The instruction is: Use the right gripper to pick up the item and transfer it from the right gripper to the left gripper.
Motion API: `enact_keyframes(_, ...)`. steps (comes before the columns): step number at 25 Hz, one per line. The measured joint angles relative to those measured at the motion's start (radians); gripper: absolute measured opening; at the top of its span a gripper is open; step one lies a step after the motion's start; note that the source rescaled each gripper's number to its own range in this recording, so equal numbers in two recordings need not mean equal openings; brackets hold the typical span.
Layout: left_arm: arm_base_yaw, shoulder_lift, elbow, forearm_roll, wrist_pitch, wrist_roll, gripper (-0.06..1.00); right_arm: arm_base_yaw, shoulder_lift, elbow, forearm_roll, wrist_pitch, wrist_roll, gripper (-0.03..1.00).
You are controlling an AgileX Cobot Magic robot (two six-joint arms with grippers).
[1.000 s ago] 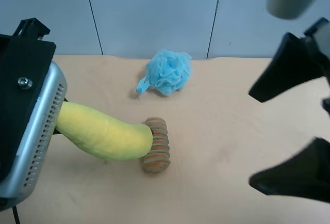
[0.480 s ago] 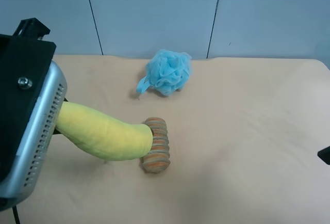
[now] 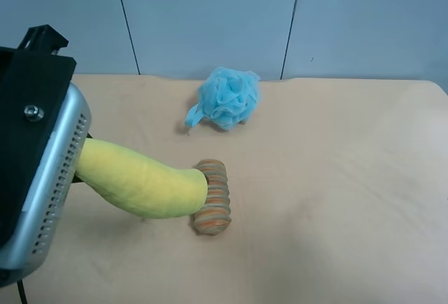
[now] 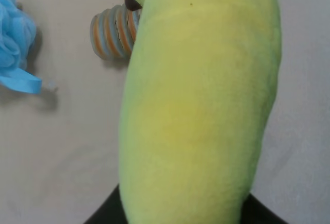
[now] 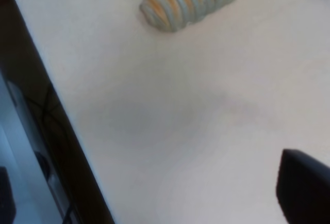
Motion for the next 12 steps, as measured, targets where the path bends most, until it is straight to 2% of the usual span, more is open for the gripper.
enact_keyframes(8, 0.0, 0.008, 0.0, -0.001, -0.001, 0.0, 0.01, 0.0, 0.0, 0.0, -0.005, 0.0, 0.0, 1.0)
enact_keyframes(12, 0.0, 0.008, 0.0, -0.001, -0.007, -0.001, 0.01, -0.081, 0.0, 0.0, -0.005, 0.0, 0.0, 1.0)
